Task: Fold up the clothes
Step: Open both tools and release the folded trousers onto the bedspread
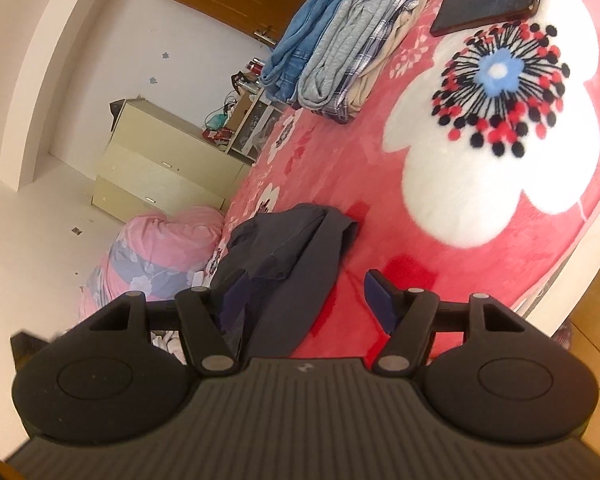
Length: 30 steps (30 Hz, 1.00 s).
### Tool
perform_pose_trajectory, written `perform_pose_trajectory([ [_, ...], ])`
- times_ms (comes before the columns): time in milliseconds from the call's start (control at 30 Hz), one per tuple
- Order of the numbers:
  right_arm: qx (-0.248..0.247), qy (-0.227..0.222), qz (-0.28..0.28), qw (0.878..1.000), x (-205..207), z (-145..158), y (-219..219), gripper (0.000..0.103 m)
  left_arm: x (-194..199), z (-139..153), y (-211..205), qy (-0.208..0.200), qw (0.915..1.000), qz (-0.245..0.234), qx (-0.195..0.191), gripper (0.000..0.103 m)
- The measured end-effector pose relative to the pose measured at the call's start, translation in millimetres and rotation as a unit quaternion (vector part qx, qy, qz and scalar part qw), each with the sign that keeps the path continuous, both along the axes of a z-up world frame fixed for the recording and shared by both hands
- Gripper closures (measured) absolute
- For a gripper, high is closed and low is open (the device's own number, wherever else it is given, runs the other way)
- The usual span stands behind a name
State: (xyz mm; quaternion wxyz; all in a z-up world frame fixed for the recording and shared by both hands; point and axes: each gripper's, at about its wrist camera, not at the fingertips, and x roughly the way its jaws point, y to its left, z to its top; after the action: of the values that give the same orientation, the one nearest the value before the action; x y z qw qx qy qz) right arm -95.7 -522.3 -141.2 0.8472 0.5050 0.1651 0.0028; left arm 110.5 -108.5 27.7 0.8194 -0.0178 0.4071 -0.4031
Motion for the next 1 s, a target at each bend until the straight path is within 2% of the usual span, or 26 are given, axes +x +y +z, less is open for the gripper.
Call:
perform_pose_trajectory([
  [133, 0.001, 0.002, 0.003, 1.0, -2.2, 2.7, 6.1, 0.039, -25.8, -6.4, 18.8, -0.034, 0.9989, 0.002, 0.031, 0.029],
  [400, 0.001, 0.013, 0.01, 1.0, 0.7, 9.0, 15.2, 0.039, -58.1, -49.2, 4.7, -0.041, 0.9982, -0.005, 0.044, 0.029],
  [667, -0.011, 0.01, 0.016, 1.0, 7.1, 19.7, 20.4, 0.039, -69.0, -65.7, -14.0, -0.051, 0.9971, -0.022, 0.053, 0.029],
  [867, -0.007, 0.018, 0.017, 1.0, 12.8, 15.3, 20.1, 0.039, -72.0, -72.4, -23.1, -0.069, 0.9949, -0.027, 0.069, 0.029],
  [1000, -0.017, 0.015, 0.02, 1.0, 24.7, 19.0, 16.1, 0.039, -71.9, -77.0, -27.0, -0.074, 0.9944, -0.024, 0.071, 0.032],
])
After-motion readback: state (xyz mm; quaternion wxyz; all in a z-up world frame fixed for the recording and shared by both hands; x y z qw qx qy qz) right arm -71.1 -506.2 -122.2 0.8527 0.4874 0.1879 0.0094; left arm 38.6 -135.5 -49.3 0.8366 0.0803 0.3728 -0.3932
